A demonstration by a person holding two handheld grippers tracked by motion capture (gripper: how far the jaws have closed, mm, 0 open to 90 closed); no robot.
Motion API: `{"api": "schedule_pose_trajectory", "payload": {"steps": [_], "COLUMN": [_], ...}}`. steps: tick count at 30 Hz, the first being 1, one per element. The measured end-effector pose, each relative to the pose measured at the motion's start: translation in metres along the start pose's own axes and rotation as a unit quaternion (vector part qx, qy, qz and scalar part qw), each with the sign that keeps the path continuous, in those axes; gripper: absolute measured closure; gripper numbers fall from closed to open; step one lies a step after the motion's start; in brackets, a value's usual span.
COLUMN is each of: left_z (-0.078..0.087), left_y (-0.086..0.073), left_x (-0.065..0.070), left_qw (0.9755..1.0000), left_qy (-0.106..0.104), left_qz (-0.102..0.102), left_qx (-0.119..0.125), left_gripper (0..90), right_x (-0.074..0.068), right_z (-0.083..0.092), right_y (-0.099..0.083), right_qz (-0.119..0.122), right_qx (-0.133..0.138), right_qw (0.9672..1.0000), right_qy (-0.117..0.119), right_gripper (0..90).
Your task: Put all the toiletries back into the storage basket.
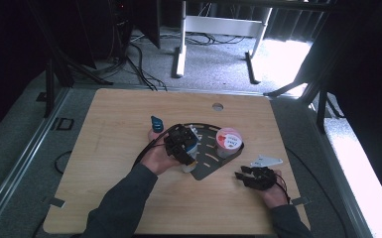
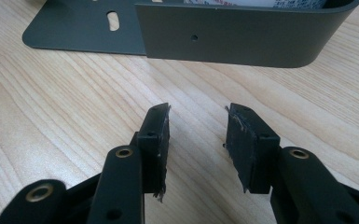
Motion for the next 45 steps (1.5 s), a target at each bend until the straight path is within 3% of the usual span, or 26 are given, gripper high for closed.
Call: {"api": "schedule_pose_trajectory", "payload": {"steps": [21, 45], "left_z": [-0.004, -0.011], "left_y": [0.016, 0.034], "left_x": [-0.004, -0.017], "left_qw": [0.9999, 0.9994], "left_qy": [-0.002, 0.017], "left_qz": [0.008, 0.019], "left_qx": [0.012, 0.025], "left_gripper": [55.1, 55.2], "right_x": [0.000, 0.000], "right_z": [0.000, 0.000], "right_y": [0.000, 0.000], "right_qz": [0.000, 0.000], "right_qx": [0.000, 0.000], "right_qw": [1.0000, 1.0000], "right_qy": [0.001, 0.002], "right_gripper": [58.9, 58.9]}}
Point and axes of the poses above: each handheld gripper's, and its own axes: z roughly backward along the jaws, y roughly out of its top, x roughly to its right, the point moved 9 cm from there along -z, roughly forward along the jaws, and after that the axes turned 6 degrees about -y, right-handed, at the moved point
